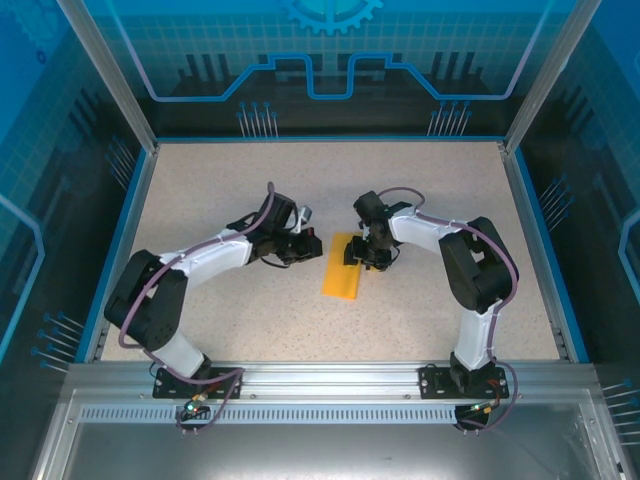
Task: Fold a paper plane with a square sheet of paper (pick it up from the middle)
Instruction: Hold the square sheet of paper at the center of the table.
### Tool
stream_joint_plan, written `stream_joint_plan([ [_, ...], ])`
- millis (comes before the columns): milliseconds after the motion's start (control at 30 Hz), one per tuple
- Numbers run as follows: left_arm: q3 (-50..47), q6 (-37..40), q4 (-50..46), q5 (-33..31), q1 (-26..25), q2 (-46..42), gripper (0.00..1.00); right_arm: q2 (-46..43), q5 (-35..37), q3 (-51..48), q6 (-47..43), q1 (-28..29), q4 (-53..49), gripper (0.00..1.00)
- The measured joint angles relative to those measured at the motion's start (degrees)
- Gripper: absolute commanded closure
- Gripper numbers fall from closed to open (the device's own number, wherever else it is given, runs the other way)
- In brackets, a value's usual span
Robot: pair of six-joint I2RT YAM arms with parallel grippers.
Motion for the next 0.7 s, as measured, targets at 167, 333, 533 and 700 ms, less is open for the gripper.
stream_joint_plan([
  [167,2.91,-0.98,0.02,-0.24,-1.46,4.26,1.0,0.17,0.07,0.2,0.0,0.02,-0.31,0.43],
  [333,4.94,-2.03,0.13,-0.24,-1.99,7.72,1.0,0.37,0.28,0.48,0.0,0.22,-0.61,0.43],
  [533,7.15,-2.49,-0.37,-0.28,-2.49,12.0,1.0,0.59,0.55,0.7,0.0,0.28,-0.85,0.43],
  [700,8.68,-2.49,-0.94,-0.26,-2.75,14.23,1.0,0.7,0.72,0.85,0.0,0.35,-1.05,0.43],
])
